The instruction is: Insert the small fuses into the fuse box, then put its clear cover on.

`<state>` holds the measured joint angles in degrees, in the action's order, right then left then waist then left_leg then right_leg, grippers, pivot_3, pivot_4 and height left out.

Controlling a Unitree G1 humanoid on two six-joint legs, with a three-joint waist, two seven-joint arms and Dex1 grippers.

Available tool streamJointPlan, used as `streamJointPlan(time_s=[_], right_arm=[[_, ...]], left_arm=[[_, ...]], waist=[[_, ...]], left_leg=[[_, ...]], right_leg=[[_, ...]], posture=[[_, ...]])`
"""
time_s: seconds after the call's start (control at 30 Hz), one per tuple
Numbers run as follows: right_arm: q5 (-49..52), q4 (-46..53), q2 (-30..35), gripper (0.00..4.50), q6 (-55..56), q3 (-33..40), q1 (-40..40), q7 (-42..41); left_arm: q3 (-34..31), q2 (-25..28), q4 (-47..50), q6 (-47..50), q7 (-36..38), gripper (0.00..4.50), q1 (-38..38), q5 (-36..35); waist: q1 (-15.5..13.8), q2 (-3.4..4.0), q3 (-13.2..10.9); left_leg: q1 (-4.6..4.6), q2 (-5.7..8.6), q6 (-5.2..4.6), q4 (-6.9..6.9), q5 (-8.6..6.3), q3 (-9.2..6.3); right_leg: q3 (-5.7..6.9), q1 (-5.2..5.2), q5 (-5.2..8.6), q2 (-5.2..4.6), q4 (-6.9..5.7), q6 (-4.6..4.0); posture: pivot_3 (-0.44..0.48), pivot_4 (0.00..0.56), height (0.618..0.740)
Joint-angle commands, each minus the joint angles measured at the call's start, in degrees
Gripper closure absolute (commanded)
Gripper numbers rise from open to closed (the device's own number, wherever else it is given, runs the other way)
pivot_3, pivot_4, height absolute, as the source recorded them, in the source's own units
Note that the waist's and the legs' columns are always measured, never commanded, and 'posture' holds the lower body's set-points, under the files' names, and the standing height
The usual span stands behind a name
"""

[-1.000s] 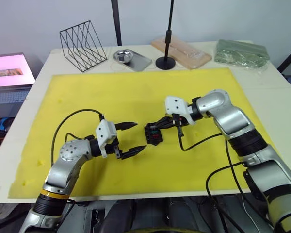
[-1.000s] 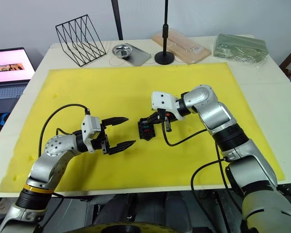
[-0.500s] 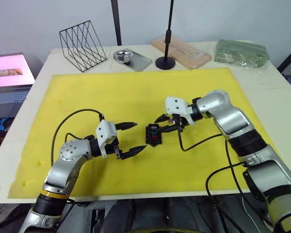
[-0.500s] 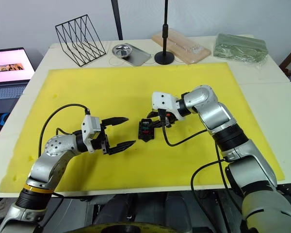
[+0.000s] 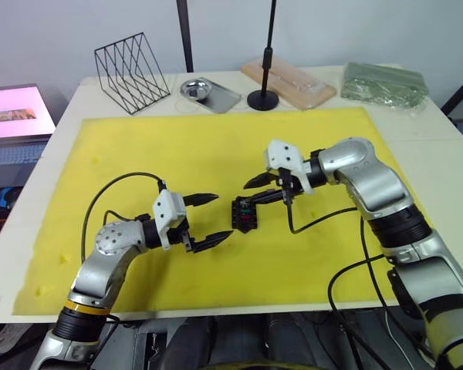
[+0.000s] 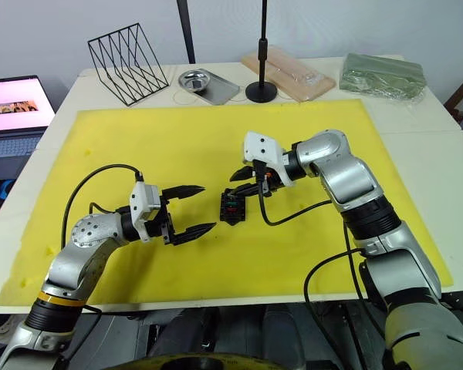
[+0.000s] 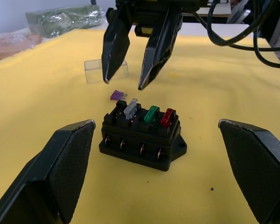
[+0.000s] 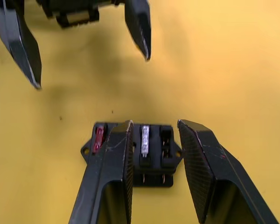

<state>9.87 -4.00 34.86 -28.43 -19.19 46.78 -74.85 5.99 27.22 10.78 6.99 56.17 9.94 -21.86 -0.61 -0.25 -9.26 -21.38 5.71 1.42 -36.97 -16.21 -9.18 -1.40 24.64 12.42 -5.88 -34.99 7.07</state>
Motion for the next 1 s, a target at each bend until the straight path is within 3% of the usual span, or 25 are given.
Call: streamJointPlan(time_s=[0.03,0.1,1.0], right_arm=[[0.7,2.5,-0.1,3.81,-0.5,1.1,-1.1,1.2],[0.3,2.8,-0.2,4.46,-0.5,0.7,-1.7,1.6],[-6.2,-0.4,0.8,4.46,4.6,-4.6,-3.2,3.1]], left_arm=[[0.1,0.0,0.4,-0.5,0.2,0.00,1.1,0.0],[0.0,0.1,0.0,-0.5,0.5,0.00,1.4,0.0],[-0.4,0.6,0.5,-0.2,0.3,0.00,0.9,0.1]], waist=[[0.0,0.00,0.0],[0.0,0.00,0.0],[0.0,-0.01,0.0]], left_leg=[[0.00,0.00,0.00,0.00,0.00,0.00],[0.00,0.01,0.00,0.00,0.00,0.01],[0.05,0.01,0.01,-0.01,0.00,0.00]], right_leg=[[0.00,0.00,0.00,0.00,0.00,0.00],[0.00,0.00,0.00,-0.01,0.00,0.00],[0.00,-0.06,0.00,0.00,0.00,0.00]], posture=[[0.000,0.150,0.740],[0.000,0.150,0.740],[0.000,0.150,0.740]])
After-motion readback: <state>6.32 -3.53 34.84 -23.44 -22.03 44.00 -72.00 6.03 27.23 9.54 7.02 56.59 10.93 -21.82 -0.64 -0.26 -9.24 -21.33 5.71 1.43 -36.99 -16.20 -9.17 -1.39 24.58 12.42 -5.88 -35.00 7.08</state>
